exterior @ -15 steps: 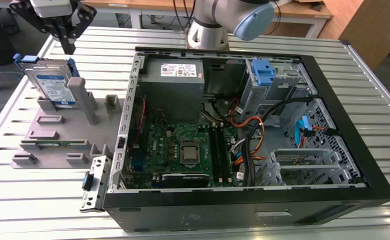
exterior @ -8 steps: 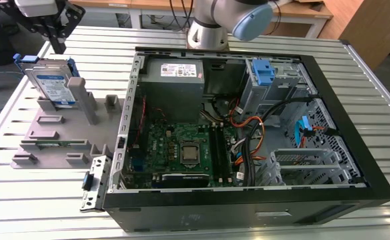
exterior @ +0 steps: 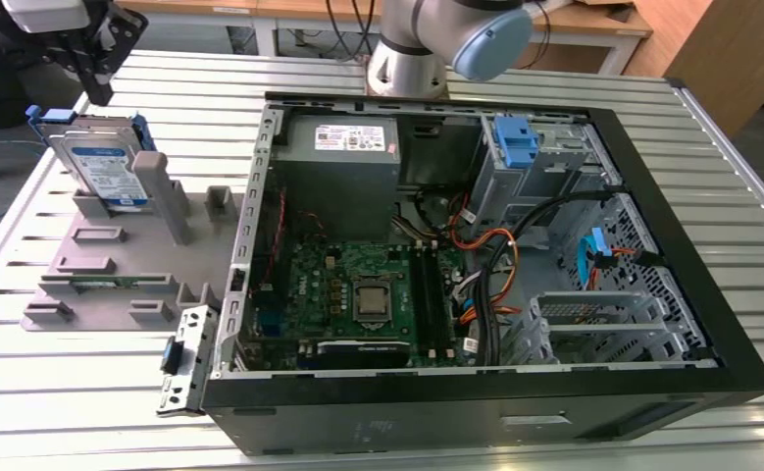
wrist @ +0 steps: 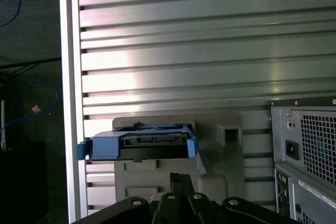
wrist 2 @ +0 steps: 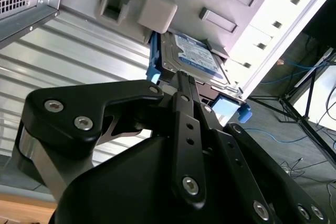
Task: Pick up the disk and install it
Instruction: 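Reach for the disk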
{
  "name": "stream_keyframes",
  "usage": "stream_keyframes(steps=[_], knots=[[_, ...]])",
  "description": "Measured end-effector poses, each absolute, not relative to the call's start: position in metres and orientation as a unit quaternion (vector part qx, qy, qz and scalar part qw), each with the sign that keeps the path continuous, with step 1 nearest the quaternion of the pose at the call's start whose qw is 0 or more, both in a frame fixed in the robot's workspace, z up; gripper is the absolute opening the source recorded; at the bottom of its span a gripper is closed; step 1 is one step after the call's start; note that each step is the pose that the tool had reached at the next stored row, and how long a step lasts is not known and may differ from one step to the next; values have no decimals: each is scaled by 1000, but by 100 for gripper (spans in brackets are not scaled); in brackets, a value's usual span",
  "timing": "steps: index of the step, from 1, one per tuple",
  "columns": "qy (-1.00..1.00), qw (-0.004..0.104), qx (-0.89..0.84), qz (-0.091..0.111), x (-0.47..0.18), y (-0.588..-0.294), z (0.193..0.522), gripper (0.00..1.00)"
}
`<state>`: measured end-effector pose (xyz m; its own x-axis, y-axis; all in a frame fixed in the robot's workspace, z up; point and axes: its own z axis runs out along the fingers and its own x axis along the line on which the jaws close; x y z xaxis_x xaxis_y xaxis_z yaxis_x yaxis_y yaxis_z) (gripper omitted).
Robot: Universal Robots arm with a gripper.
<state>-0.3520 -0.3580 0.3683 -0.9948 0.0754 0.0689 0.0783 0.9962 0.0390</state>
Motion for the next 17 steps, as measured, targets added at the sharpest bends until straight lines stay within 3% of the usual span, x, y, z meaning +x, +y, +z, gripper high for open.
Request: stream_keyframes(steps=[17], knots=[[-999,31,-38,-21,-397,-349,361,11]])
